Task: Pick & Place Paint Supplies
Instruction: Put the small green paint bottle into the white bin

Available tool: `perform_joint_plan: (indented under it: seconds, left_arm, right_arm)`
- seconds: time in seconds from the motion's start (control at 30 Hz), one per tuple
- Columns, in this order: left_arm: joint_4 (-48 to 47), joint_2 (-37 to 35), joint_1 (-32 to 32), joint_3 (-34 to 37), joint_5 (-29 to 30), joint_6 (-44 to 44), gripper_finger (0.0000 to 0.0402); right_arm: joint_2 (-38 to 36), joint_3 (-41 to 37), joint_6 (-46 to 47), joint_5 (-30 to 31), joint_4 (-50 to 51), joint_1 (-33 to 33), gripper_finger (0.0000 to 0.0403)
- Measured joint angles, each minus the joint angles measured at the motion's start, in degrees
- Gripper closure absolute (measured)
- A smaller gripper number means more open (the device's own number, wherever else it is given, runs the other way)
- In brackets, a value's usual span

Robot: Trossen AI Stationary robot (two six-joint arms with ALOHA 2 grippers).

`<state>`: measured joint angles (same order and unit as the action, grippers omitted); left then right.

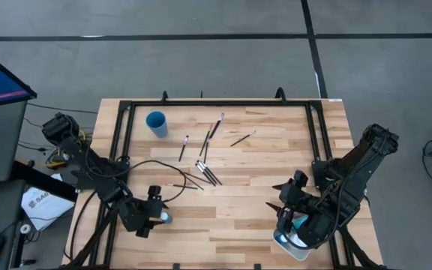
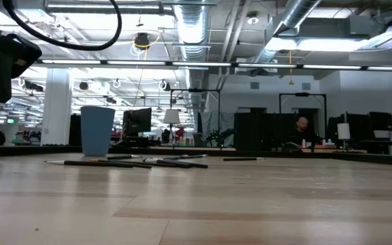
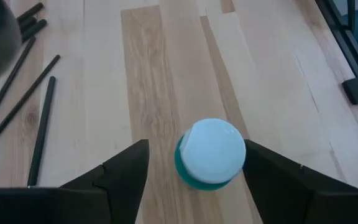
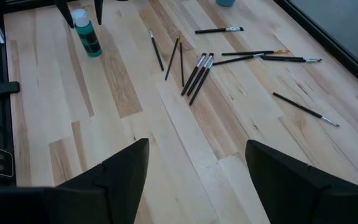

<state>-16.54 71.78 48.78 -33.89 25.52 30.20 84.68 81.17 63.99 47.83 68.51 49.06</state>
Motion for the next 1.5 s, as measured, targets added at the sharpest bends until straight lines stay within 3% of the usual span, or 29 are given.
perform_joint_plan:
  seconds: [0.47, 0.7, 0.87, 1.1, 1.37, 1.5]
  left_arm:
    - [0.9, -0.4, 0.0, 0.0, 1.7, 0.1, 0.0291]
    - [2.0, -0.4, -0.2, 0.0, 6.3, 0.0, 0.0287]
    - [8.4, -0.4, -3.1, 0.0, 6.6, -4.0, 0.0285]
    - [18.5, -0.3, -8.8, 0.0, 4.7, -8.7, 0.0285]
    - [33.4, 4.7, -15.4, -0.2, 0.3, -17.1, 0.0284]
    - [34.5, 9.9, -17.7, -3.5, -1.6, -17.6, 0.0284]
  right_arm:
    - [0.0, 0.0, 0.0, 0.1, -0.1, 0.0, 0.0143]
    - [0.0, -3.5, 0.0, 0.2, -4.3, -1.3, 0.0143]
    - [0.1, -4.9, -2.5, 0.2, -10.6, -3.0, 0.0143]
    - [0.1, -4.9, -14.2, 0.2, -18.8, -5.1, 0.0143]
    - [0.0, -4.9, -15.3, 0.1, -19.0, -7.6, 0.0143]
    - [0.0, -4.9, -16.0, 0.0, -19.0, -8.1, 0.0143]
